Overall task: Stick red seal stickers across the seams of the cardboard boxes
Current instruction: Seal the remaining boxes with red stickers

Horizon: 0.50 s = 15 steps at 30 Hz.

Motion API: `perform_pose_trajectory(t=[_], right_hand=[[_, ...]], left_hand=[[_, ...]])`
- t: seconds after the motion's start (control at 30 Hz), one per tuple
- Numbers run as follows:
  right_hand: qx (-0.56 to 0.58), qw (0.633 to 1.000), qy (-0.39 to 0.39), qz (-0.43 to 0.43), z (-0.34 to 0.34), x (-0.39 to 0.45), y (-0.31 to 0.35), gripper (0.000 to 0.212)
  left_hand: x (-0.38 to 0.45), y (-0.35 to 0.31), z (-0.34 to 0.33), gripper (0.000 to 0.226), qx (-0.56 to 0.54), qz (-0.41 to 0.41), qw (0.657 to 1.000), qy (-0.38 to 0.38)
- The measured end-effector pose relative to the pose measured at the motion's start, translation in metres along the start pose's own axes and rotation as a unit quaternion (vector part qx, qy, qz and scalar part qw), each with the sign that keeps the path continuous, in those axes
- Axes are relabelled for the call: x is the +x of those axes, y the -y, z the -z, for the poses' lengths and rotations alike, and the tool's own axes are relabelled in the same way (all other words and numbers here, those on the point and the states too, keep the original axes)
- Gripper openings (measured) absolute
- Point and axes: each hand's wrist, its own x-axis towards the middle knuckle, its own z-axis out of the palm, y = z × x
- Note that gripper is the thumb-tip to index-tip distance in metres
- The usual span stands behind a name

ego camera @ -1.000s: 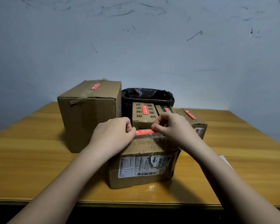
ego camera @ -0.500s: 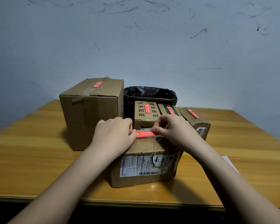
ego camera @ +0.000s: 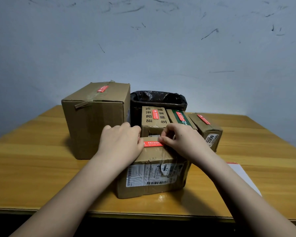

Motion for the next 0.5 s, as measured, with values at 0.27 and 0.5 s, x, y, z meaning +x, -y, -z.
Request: perform_pose_trajectory(t=[0.27, 0.5], right_hand=[[-0.016, 1.000, -0.002, 0.001, -0.0013, -0.0002, -0.0002, 0.013], [-0.025, 1.000, -0.004, 0.003, -0.0027, 0.0003, 0.0002, 0.013]], left_hand=[[0.0001, -0.0003, -0.0007, 0.020, 0.003, -0.002, 1.000, 0.011], [0.0017, 0.0006, -0.0028, 0.018, -0.002, -0.005, 1.000, 0.022]])
